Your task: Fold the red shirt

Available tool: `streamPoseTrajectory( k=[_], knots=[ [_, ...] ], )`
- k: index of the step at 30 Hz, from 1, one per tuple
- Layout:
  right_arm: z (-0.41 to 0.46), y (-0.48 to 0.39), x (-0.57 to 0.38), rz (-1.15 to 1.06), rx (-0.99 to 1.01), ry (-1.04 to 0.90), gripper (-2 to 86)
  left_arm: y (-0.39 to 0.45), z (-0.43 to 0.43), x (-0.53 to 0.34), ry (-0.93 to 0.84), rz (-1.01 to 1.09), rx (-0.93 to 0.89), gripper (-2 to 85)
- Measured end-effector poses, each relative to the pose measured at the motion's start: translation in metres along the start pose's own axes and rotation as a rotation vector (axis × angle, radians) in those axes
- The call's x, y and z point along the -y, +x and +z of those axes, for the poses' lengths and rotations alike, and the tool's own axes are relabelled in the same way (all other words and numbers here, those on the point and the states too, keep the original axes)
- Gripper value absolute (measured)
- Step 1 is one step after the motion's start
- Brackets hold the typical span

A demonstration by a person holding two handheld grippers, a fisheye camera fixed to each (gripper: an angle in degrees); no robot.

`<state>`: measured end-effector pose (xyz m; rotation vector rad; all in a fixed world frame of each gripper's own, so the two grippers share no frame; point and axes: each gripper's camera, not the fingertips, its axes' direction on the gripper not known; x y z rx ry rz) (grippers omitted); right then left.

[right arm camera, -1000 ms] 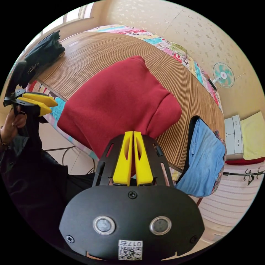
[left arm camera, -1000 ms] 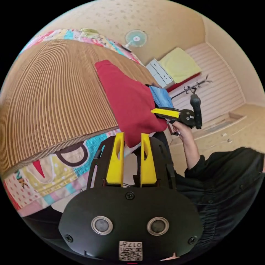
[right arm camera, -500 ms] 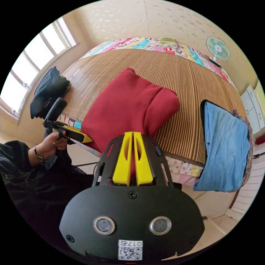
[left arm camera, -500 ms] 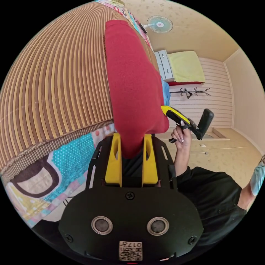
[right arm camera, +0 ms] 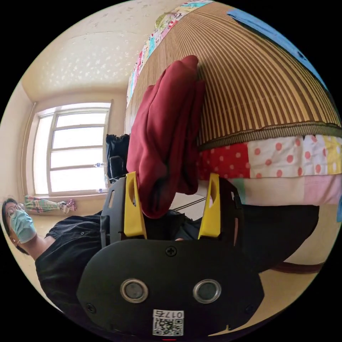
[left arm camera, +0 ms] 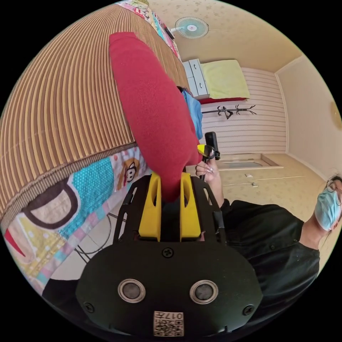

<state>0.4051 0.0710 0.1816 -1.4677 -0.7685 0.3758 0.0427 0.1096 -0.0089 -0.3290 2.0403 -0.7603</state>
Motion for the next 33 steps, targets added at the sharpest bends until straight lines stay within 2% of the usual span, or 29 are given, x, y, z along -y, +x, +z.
streamPoseTrajectory(
  k=[4,10,15,18,23,26,28,33],
  knots=[
    [0.001,0.051,0.008,-0.029,0.425,-0.085,26.8,0.005,-0.028,-0.023,-0.042,0.042,-0.014,8.0],
    [0.015,0.086,0.012,-0.041,0.608,-0.141,25.0,0.019,-0.068,-0.057,-0.048,0.084,-0.021,7.9],
    [0.01,0.096,0.0,-0.111,0.777,-0.114,18.5,0.03,-0.101,-0.089,0.041,0.115,-0.115,7.9],
    [-0.001,0.095,-0.01,-0.157,0.837,-0.077,16.6,0.043,-0.111,-0.105,0.064,0.147,-0.111,7.9],
    [-0.03,0.069,-0.022,-0.285,0.78,-0.048,14.9,0.067,-0.125,-0.128,0.129,0.202,-0.143,7.9],
    [-0.041,0.033,-0.021,-0.401,0.665,-0.09,14.3,0.084,-0.14,-0.143,0.177,0.24,-0.144,7.8],
    [-0.039,-0.003,-0.014,-0.505,0.574,-0.122,14.0,0.1,-0.16,-0.155,0.241,0.278,-0.12,7.7],
    [-0.003,-0.093,0.023,-0.698,0.506,-0.179,13.4,0.148,-0.227,-0.181,0.345,0.402,0.005,7.4]
  ],
)
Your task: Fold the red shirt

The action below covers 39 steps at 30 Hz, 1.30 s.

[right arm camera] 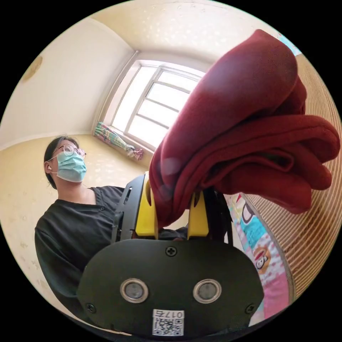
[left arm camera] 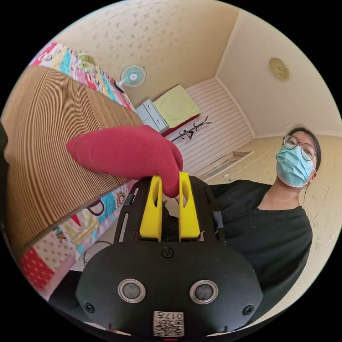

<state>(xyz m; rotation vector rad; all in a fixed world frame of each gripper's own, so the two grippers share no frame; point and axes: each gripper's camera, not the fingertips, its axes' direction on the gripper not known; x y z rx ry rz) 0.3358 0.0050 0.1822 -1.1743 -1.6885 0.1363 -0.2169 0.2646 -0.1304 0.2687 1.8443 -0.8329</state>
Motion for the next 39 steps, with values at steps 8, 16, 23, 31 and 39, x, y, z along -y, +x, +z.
streamPoseTrajectory(
  k=[8,16,23,31,39],
  knots=[
    [0.213,-0.052,0.131,-0.349,-0.133,-0.004,13.6,0.116,-0.187,-0.012,0.239,0.146,0.398,8.3],
    [0.517,0.122,0.067,0.24,-0.309,0.0,14.5,0.144,-0.286,-0.196,0.771,-0.312,0.944,13.6],
    [0.565,0.173,0.05,0.132,-0.285,-0.187,14.9,0.126,-0.222,-0.278,0.713,-0.408,0.97,13.6],
    [0.557,0.186,0.055,0.218,-0.165,-0.256,14.1,0.121,-0.13,-0.257,0.683,-0.245,0.918,13.5],
    [0.48,0.176,0.007,0.113,-0.367,-0.191,8.2,0.176,-0.064,-0.225,0.648,-0.058,1.16,11.8]
  ],
)
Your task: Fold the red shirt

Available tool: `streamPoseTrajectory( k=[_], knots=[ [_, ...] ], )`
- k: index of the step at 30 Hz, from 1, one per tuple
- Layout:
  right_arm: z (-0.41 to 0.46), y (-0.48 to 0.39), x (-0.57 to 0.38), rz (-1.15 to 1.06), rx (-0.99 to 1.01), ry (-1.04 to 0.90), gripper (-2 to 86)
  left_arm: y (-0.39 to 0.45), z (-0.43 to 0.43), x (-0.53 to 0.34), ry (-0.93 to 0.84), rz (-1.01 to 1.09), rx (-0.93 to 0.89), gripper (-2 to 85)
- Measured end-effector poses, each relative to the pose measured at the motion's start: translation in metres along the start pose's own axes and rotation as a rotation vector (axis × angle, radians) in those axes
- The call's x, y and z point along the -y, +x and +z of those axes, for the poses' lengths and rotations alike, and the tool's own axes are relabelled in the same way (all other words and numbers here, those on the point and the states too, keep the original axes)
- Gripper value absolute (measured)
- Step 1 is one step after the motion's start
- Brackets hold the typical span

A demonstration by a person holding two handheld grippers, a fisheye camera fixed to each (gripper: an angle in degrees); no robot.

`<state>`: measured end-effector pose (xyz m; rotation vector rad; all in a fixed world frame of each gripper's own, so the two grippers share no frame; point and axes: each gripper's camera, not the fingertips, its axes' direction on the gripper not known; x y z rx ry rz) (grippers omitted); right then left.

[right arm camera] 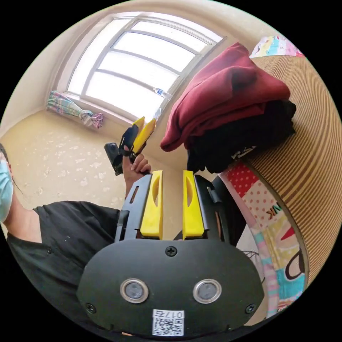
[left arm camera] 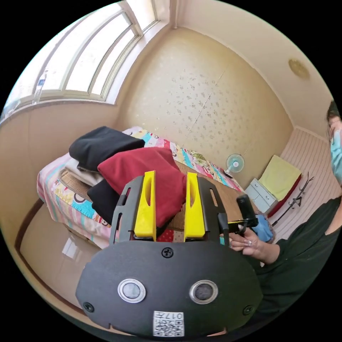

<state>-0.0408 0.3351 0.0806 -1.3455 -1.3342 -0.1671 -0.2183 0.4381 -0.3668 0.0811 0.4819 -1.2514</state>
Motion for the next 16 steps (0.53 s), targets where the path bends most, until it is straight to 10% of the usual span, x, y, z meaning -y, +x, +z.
streamPoseTrajectory(
  k=[6,12,16],
  knots=[
    [-0.197,0.094,-0.105,0.395,-0.498,0.411,4.8,0.085,0.08,-0.025,-0.29,0.187,0.007,13.4],
    [-0.352,0.036,-0.226,0.604,-0.936,0.93,3.8,0.187,0.084,-0.042,-0.047,0.43,0.431,3.0],
    [-0.398,0.029,-0.264,0.73,-1.145,0.974,5.1,0.229,0.099,-0.025,-0.06,0.485,0.204,-0.3]
  ],
)
